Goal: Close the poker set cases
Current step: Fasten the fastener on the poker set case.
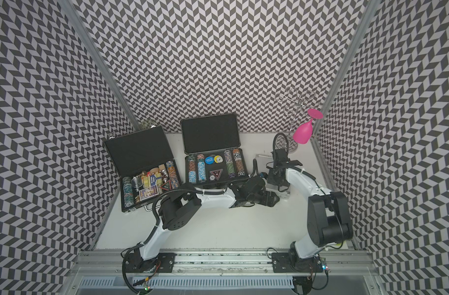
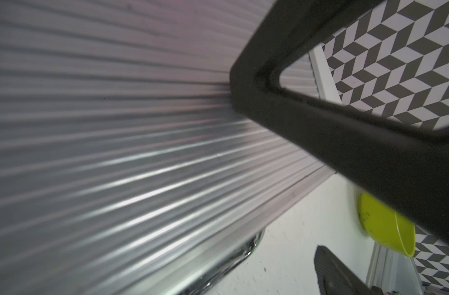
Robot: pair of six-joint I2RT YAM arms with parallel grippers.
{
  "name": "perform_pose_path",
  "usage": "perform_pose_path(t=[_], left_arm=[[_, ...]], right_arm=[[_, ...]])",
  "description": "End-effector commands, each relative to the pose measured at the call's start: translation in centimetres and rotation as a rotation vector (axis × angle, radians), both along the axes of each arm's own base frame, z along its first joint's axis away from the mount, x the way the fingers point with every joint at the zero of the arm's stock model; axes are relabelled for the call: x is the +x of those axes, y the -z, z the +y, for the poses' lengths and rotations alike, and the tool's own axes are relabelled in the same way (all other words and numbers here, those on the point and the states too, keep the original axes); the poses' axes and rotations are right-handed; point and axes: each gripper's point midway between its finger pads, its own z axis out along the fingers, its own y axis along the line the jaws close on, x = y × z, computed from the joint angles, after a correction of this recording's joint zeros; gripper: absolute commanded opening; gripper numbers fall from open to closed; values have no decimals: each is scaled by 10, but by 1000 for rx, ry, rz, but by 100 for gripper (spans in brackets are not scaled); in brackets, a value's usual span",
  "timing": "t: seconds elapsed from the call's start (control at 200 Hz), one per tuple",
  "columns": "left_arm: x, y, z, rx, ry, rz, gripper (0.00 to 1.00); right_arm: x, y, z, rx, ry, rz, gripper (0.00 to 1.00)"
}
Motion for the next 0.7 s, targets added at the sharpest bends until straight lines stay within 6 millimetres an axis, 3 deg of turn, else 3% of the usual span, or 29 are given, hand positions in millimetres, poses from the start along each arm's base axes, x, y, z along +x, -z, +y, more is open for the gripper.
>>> perform_pose_path(t=[0.0,0.24,0.4,0.496,0.696], left_arm=[[-8,0,-1,-50,26,15,83],[-10,-36,1,-174,47,21,80],[-10,-44,2,-194,47,19,79],[-12,-44,1,-196,58,21,80],[-12,-22,0,-144,56,50,83]], right_arm=[[-26,26,5,6,-19,120,0],[-28,26,4,5,-21,116,0],[-30,28,3,2,-22,120,0],[-32,30,3,1,-23,123,0],[-34,32,4,5,-20,127,0]])
